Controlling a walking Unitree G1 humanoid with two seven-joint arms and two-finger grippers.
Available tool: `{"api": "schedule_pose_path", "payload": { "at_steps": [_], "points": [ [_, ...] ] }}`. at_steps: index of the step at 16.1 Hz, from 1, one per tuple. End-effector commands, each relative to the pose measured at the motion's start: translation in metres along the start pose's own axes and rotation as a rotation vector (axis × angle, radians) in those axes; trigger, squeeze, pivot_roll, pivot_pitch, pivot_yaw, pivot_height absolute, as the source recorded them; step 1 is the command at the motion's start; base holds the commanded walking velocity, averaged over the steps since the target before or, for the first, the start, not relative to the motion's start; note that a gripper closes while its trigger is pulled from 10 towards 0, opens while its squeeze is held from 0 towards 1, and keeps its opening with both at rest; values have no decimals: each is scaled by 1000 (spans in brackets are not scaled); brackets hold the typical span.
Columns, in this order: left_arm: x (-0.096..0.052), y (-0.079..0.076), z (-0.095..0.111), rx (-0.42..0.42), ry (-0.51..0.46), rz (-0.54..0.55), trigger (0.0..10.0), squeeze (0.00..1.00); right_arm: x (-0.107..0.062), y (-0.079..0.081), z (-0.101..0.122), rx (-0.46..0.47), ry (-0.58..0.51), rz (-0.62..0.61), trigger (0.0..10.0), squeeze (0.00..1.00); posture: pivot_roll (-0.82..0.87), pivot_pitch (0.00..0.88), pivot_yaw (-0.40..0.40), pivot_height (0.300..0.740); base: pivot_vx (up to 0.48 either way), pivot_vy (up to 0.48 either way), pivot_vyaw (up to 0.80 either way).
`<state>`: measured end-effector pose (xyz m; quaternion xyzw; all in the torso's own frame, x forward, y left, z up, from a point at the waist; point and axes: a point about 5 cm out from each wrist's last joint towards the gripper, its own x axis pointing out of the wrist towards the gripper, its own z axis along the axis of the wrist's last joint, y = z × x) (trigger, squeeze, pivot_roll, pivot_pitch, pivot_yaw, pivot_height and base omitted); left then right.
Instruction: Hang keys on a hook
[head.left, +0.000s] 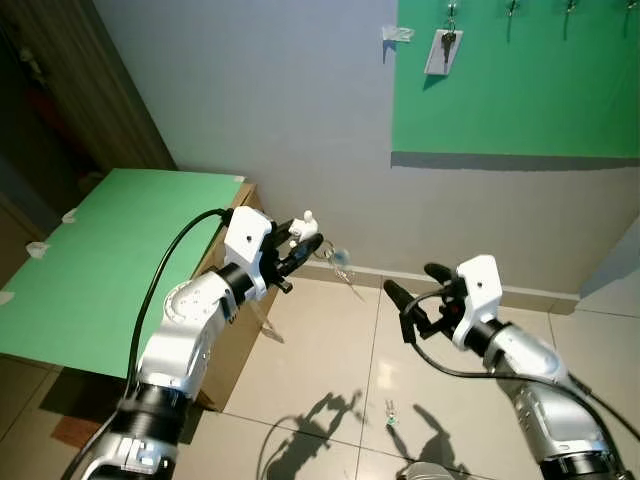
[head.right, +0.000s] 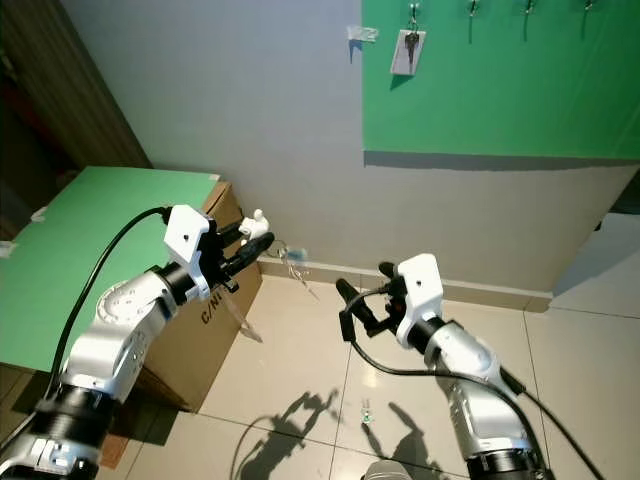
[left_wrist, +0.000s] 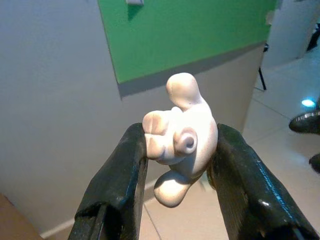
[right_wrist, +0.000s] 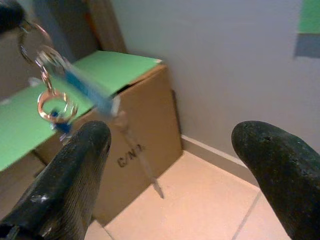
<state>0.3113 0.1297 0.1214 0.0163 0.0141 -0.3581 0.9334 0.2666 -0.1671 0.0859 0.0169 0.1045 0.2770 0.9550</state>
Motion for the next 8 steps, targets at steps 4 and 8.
{"api": "schedule_pose_path", "payload": {
  "at_steps": [4,8],
  "points": [
    [10,16,18,12,-14,-77,0,0,7,19,34,-33,-16,207,10000,0,-296,0,184,740,0,0,0],
    [20,23,45,67,-70,-98,0,0,15,30,50,-70,-12,292,10000,0,-301,0,190,740,0,0,0]
  ]
}}
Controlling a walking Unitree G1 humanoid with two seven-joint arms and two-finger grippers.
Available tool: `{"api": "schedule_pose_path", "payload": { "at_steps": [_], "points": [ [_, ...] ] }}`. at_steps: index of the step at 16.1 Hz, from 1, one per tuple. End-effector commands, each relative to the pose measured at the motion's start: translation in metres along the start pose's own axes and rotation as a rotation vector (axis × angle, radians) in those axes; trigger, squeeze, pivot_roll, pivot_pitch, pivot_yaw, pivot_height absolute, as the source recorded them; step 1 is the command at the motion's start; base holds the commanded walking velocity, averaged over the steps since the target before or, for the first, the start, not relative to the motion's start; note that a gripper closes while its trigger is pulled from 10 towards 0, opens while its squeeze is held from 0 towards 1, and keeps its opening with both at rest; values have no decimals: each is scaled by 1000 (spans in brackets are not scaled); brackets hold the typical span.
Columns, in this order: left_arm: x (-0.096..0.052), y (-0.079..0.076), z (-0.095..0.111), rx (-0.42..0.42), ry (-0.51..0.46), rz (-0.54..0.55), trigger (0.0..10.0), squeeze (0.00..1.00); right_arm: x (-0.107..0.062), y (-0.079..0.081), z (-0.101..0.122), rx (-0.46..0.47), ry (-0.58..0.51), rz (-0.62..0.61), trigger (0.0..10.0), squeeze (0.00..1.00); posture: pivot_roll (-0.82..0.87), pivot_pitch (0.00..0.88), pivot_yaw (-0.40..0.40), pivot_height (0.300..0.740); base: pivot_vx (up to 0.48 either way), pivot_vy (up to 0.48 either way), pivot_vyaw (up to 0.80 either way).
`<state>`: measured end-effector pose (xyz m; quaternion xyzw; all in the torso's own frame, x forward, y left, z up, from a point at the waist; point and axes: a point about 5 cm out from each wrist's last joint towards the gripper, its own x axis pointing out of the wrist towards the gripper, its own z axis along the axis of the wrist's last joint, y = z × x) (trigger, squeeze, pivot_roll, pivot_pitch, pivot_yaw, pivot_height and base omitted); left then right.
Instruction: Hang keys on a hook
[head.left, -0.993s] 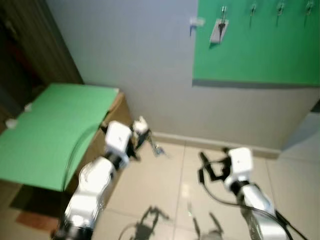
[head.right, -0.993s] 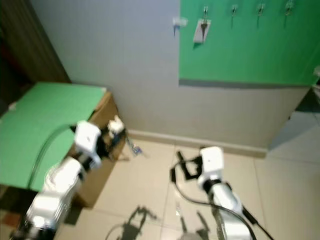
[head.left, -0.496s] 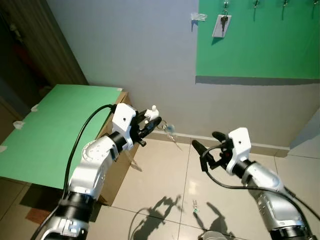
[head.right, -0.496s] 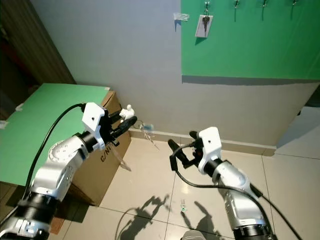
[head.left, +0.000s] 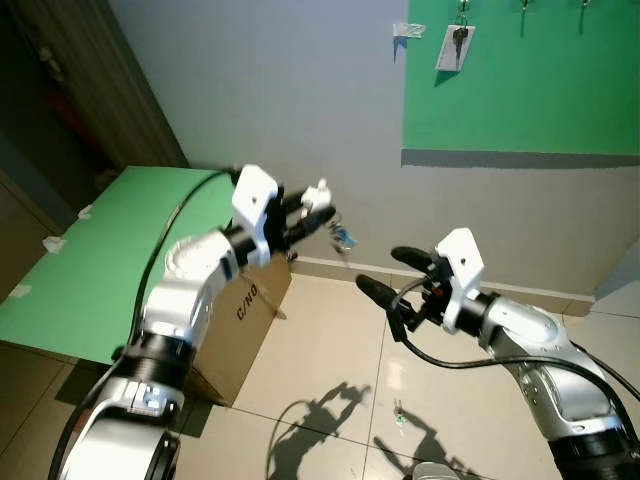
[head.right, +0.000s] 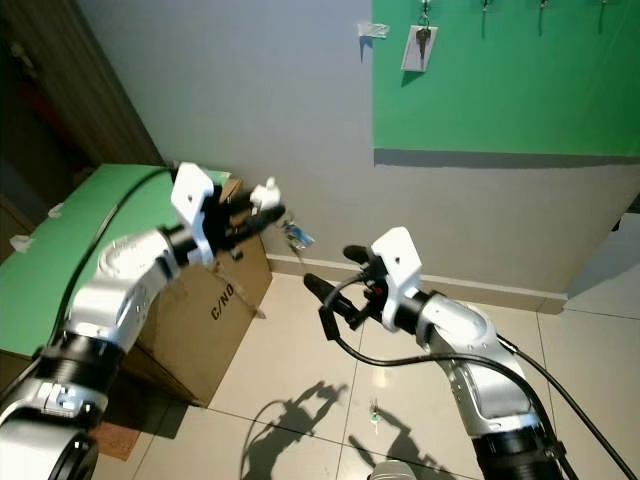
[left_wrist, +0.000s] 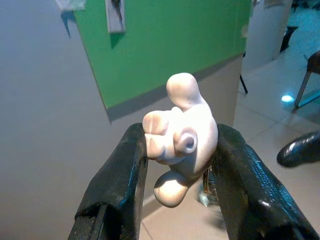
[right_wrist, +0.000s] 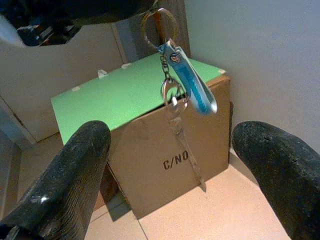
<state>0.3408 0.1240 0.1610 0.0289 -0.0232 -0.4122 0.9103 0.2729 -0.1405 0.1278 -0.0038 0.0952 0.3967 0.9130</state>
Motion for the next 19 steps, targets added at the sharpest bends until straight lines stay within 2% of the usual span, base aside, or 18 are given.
{"api": "schedule_pose_path", "payload": {
  "at_steps": [1,6,9,19],
  "points": [
    [-4,10,8,21,-10,13,0,0,13,6,15,-10,-33,54,10000,0,-294,0,189,740,0,0,0],
    [-3,9,21,16,-49,-71,0,0,36,6,42,-35,-79,97,10000,0,-281,0,188,740,0,0,0],
    [-5,12,28,27,-58,-97,0,0,42,4,51,-32,-101,107,10000,0,-273,0,190,740,0,0,0],
    [-20,17,33,39,18,-288,0,0,40,-9,51,-30,-74,121,10000,0,-274,0,192,740,0,0,0]
  ]
}}
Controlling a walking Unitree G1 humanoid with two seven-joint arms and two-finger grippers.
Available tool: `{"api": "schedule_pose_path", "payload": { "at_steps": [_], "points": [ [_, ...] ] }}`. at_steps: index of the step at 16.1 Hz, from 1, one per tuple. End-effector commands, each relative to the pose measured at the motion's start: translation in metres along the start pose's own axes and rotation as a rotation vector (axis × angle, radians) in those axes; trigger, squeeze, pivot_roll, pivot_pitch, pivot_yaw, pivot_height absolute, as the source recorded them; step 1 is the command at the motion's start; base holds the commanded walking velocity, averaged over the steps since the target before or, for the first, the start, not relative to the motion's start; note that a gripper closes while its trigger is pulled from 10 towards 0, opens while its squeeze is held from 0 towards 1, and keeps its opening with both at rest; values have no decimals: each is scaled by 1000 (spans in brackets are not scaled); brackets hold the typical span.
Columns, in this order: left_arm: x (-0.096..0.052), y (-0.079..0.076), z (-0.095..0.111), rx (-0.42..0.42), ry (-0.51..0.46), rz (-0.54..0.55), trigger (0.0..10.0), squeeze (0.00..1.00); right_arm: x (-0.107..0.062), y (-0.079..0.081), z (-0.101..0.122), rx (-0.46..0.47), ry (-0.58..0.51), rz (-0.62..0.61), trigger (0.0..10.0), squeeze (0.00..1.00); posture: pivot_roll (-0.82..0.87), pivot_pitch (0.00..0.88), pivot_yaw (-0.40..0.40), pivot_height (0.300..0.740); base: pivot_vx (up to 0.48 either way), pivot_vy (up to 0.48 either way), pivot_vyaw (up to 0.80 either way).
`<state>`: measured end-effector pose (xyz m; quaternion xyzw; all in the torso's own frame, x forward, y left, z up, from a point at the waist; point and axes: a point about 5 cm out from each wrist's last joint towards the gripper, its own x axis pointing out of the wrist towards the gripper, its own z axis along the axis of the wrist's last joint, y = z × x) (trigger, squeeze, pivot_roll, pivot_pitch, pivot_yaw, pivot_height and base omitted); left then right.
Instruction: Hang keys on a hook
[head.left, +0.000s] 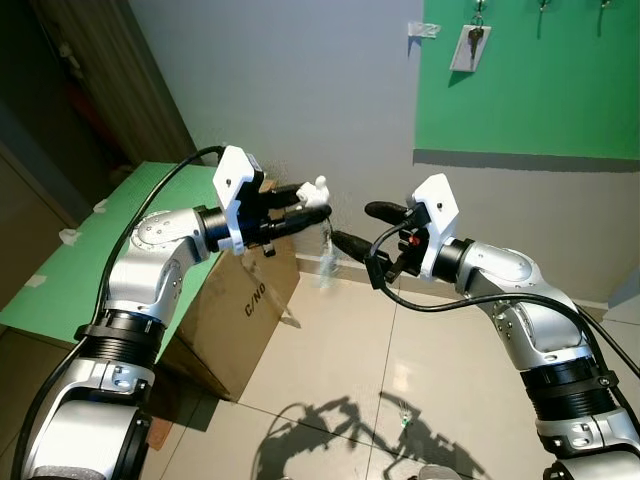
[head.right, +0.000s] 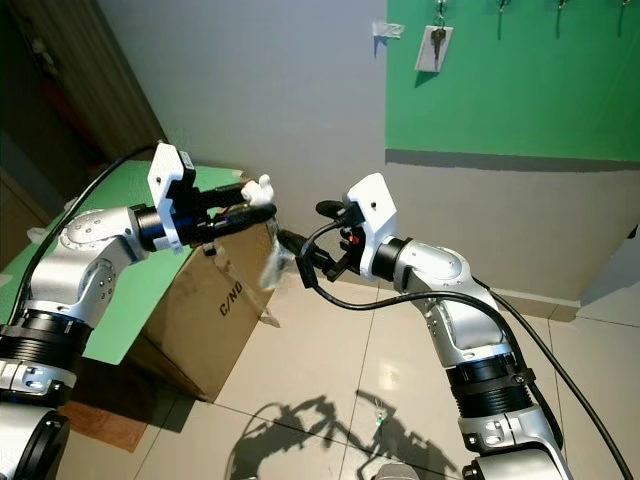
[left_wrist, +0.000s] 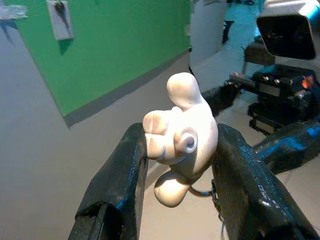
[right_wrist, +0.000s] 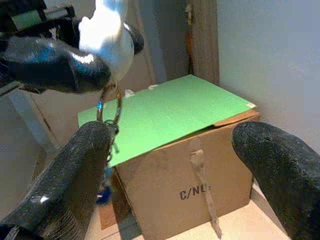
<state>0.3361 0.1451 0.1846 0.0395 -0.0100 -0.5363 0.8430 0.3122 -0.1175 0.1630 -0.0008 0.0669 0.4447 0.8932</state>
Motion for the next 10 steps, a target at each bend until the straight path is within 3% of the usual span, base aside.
{"api": "schedule_pose_path", "payload": {
  "at_steps": [1,10],
  "points": [
    [-4,4,10,33,4,-16,0,0,4,0,8,1,-24,24,10000,0,-274,0,191,740,0,0,0],
    [-4,6,12,44,14,-51,0,0,6,5,12,40,-39,86,10000,0,-274,0,178,740,0,0,0]
  ]
}}
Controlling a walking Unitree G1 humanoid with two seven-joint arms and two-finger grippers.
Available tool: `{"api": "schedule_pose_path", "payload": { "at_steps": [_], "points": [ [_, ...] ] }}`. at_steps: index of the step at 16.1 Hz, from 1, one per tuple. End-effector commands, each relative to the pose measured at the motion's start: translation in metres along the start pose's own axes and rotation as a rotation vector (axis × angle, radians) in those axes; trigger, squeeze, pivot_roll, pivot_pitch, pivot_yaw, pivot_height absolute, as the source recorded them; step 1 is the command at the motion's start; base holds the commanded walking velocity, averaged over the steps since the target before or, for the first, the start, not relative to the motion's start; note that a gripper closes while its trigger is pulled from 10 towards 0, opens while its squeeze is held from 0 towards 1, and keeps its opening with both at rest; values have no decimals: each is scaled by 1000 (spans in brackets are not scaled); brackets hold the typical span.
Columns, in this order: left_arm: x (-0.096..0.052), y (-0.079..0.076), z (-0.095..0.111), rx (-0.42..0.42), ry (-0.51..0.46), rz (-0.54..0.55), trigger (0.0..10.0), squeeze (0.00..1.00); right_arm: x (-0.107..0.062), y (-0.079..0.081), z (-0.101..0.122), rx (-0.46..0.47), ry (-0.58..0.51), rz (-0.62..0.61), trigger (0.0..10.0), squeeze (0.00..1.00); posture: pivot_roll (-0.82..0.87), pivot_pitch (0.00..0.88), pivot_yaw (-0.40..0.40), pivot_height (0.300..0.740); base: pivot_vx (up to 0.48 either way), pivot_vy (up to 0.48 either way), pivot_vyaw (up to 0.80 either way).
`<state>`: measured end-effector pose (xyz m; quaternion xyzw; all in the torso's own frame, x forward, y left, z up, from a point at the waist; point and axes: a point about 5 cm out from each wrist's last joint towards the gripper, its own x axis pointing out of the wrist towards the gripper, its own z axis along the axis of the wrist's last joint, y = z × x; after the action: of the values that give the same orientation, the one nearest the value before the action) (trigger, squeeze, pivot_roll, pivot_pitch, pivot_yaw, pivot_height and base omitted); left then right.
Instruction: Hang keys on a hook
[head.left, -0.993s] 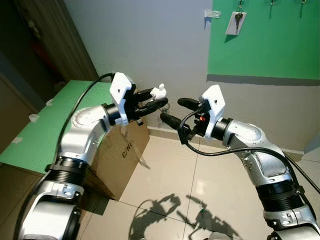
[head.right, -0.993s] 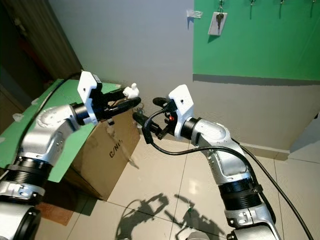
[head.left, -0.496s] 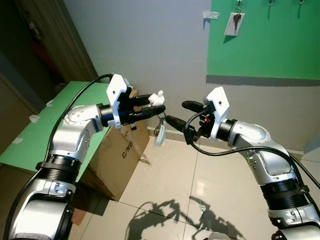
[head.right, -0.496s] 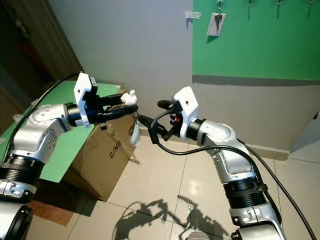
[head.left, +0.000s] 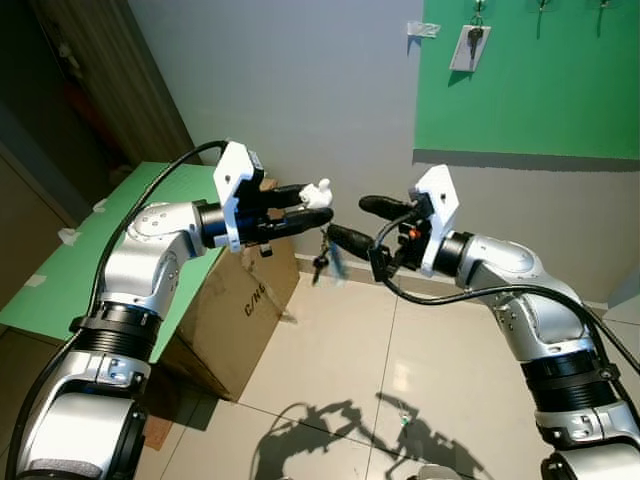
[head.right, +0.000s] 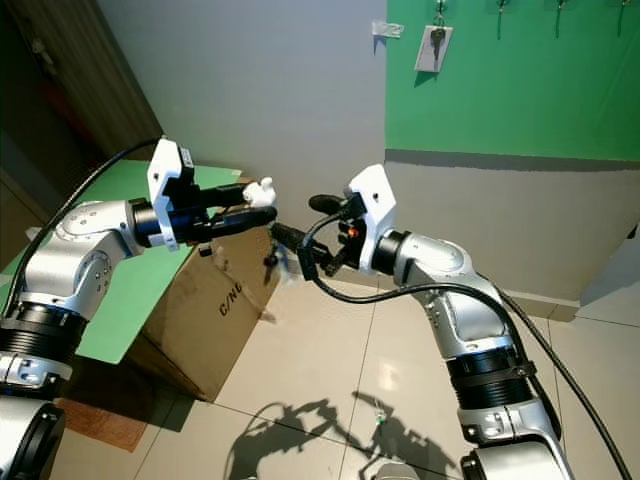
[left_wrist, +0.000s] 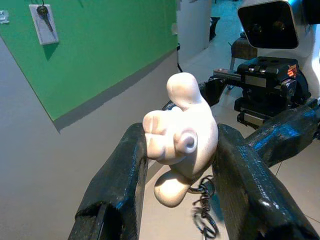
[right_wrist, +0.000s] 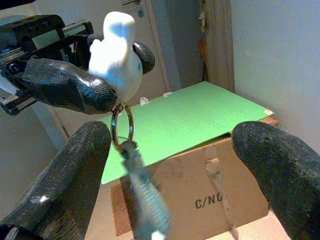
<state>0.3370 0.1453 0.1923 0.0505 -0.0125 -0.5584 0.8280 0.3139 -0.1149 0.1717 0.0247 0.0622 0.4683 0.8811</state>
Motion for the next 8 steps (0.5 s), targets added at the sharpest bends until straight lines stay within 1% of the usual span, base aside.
{"api": "schedule_pose_path", "payload": {
  "at_steps": [1,8],
  "points": [
    [-3,4,5,22,8,1,0,0,5,5,3,3,-8,36,10000,0,-274,0,177,740,0,0,0],
    [-2,5,6,24,1,13,0,0,9,11,2,12,-10,63,10000,0,-271,0,176,740,0,0,0]
  ]
}}
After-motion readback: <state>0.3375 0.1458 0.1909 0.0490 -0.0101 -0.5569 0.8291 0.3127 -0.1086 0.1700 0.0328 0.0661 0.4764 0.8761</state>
